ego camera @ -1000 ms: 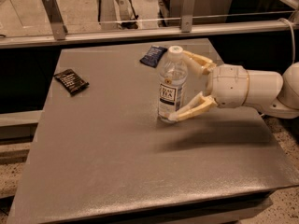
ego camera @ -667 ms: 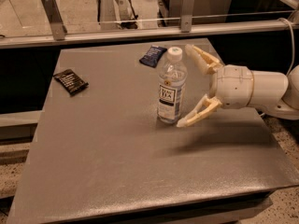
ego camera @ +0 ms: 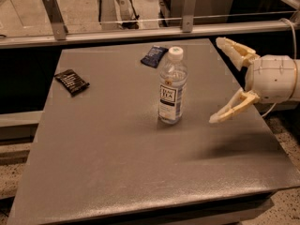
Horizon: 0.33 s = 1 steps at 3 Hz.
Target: Place blue plastic bottle upright
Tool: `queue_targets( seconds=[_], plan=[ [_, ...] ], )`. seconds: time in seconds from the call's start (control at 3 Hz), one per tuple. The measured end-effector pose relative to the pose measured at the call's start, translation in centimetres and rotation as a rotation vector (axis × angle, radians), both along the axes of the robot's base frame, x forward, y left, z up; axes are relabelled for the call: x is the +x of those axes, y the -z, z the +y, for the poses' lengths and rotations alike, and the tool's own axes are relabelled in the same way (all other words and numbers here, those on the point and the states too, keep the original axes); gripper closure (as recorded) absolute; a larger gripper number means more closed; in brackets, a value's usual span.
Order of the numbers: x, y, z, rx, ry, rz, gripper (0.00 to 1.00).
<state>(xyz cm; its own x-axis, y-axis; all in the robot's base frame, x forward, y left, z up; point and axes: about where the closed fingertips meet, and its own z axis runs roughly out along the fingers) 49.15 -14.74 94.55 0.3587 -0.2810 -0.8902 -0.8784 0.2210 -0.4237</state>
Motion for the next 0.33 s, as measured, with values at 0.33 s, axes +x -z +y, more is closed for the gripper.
queue_targets(
  seconds=[0.33],
  plan=[
    [0.0,0.01,0.04,0.0,-0.001,0.0,0.0]
  ],
)
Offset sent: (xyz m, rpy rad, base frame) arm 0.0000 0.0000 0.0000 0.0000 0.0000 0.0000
